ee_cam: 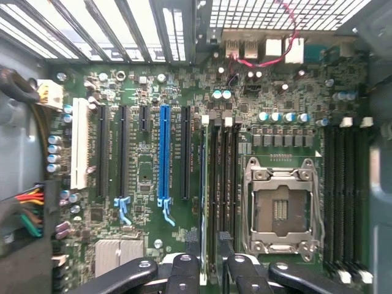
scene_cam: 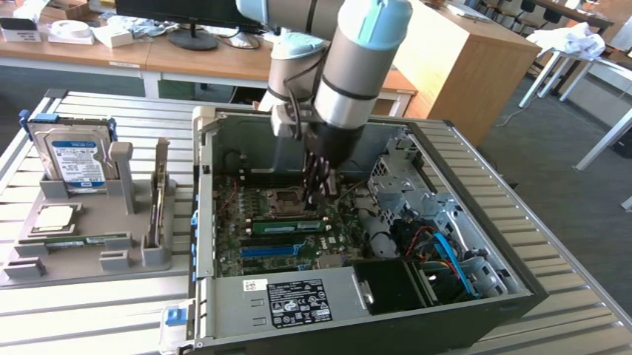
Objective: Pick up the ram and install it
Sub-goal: 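Insert the ram into the slot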
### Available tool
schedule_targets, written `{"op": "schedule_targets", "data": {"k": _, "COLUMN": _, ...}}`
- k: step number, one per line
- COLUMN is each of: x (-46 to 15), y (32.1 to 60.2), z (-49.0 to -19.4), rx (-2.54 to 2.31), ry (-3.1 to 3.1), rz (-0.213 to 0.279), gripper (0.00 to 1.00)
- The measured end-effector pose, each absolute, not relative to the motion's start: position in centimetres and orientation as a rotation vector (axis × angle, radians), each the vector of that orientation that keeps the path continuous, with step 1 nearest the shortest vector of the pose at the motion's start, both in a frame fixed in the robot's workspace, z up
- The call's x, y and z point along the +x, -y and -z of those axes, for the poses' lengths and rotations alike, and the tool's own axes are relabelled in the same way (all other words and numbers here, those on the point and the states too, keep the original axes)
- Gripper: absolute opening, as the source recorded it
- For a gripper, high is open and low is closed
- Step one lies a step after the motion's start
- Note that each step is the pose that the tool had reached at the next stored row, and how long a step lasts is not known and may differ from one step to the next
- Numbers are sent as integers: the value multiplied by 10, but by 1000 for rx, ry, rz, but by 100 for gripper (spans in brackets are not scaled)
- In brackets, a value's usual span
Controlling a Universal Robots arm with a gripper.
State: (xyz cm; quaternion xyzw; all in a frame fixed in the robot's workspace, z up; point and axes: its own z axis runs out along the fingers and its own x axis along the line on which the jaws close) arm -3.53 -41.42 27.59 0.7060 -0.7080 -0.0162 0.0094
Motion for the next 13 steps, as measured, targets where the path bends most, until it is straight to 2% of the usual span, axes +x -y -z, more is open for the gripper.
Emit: {"op": "schedule_targets", "data": {"k": 13, "x": -35, "y": 414, "z": -328, "rx": 2204, "ry": 2210, "rz": 49, "gripper": 25}}
